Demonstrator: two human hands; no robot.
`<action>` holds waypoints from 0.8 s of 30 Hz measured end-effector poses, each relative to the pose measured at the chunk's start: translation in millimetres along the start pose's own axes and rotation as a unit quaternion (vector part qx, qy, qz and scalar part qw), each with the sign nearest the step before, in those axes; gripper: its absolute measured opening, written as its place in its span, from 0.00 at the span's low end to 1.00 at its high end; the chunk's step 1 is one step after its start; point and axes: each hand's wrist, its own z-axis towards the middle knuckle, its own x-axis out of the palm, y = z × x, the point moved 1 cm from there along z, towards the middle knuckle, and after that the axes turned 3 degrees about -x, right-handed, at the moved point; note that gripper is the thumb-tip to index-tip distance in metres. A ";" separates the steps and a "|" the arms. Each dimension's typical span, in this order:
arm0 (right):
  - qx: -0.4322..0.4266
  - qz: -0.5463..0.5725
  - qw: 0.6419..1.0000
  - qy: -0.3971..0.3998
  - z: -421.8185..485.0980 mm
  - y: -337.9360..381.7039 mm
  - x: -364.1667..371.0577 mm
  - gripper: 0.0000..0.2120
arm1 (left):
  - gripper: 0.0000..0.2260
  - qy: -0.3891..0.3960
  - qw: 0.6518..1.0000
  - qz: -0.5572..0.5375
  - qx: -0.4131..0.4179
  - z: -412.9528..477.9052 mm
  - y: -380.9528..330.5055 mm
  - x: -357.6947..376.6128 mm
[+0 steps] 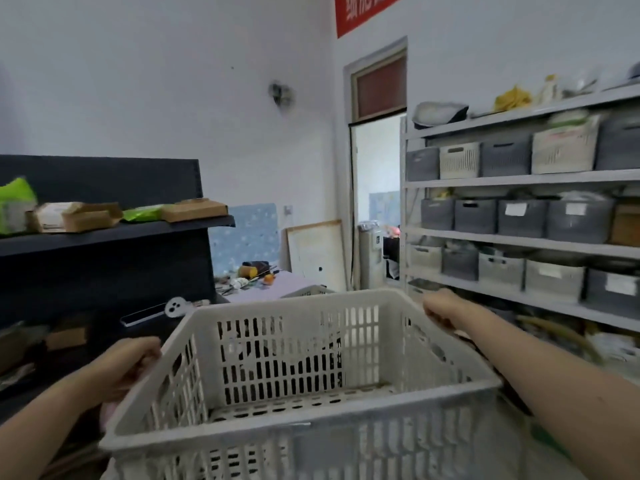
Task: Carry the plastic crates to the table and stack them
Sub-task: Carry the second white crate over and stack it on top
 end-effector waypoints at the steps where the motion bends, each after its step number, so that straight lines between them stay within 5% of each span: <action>1: 0.005 -0.008 1.000 -0.008 14.1 -2.5 -11.7 0.12 | 0.10 0.010 1.000 -0.030 -0.002 -22.1 -21.3 19.9; 3: 0.010 -0.001 1.000 -0.025 41.4 -3.5 -32.9 0.14 | 0.14 0.004 1.000 -0.024 0.010 -94.8 -84.5 65.3; 7: 0.021 -0.013 0.997 -0.068 109.8 -5.9 -60.8 0.10 | 0.15 0.056 0.997 -0.051 0.029 -102.4 -154.1 127.3; 11: 0.035 -0.003 0.994 -0.102 198.2 -16.3 -76.4 0.18 | 0.13 0.063 0.993 -0.076 0.067 -56.2 -218.3 160.8; 19: 0.064 -0.032 0.986 -0.148 310.5 49.1 -73.2 0.03 | 0.10 0.092 0.982 -0.093 0.138 70.9 -321.5 198.0; 22: 0.071 -0.028 0.983 -0.168 359.7 65.9 -65.2 0.09 | 0.15 0.134 0.979 -0.075 0.133 135.6 -349.0 212.3; 24: 0.080 -0.035 0.982 -0.167 390.5 73.7 -57.2 0.12 | 0.09 0.117 0.983 -0.064 0.124 154.7 -364.8 220.6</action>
